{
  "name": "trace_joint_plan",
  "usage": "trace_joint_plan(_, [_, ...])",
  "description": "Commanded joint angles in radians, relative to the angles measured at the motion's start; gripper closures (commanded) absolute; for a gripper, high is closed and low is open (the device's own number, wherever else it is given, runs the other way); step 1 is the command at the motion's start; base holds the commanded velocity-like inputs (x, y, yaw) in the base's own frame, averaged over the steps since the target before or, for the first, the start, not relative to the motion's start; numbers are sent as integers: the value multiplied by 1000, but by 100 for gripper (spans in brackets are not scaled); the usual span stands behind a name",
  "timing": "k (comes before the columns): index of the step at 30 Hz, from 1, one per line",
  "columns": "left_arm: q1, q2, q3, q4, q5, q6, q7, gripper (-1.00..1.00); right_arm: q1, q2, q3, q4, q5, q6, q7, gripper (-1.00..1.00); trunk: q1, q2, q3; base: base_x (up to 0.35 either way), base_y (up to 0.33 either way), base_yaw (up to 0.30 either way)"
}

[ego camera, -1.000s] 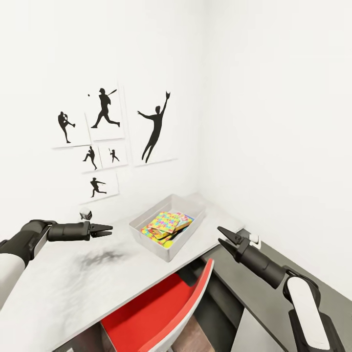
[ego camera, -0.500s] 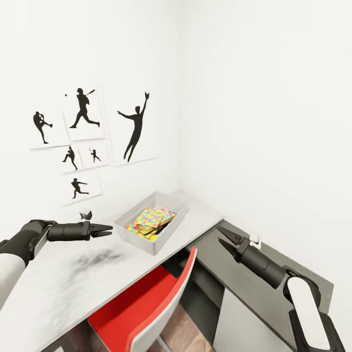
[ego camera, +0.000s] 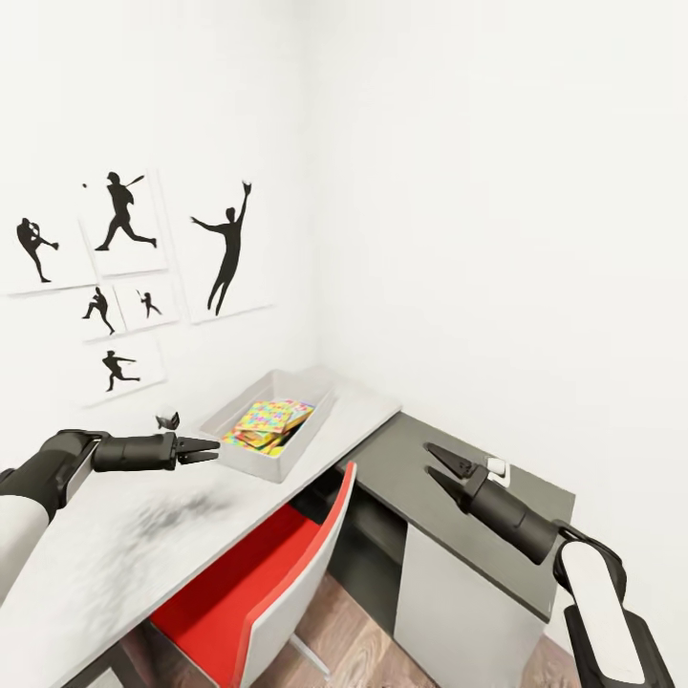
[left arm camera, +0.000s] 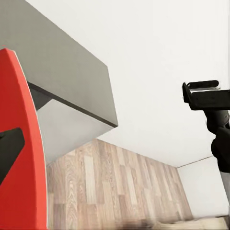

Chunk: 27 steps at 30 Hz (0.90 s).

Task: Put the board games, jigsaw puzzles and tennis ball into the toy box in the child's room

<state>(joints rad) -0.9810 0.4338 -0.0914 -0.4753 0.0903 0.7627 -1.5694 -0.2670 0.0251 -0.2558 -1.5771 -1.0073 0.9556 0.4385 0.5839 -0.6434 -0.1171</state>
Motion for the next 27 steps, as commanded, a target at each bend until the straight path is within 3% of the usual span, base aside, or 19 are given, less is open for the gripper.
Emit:
trace_joint_plan(1, [-1, 2, -8, 0, 9, 10, -1, -100, -1, 2, -2, 0, 6, 6, 6, -100, 0, -2, -2, -41, 26, -281])
trace_joint_plan(12, [-1, 2, 26, 0, 9, 12, -1, -100, -1, 2, -3, 0, 6, 6, 4, -100, 0, -2, -2, -9, 5, -280])
trace_joint_plan(27, [-1, 2, 35, 0, 9, 16, -1, -100, -1, 4, -2, 0, 8, 5, 1, -100, -57, 103, 49, 0, 0, -280])
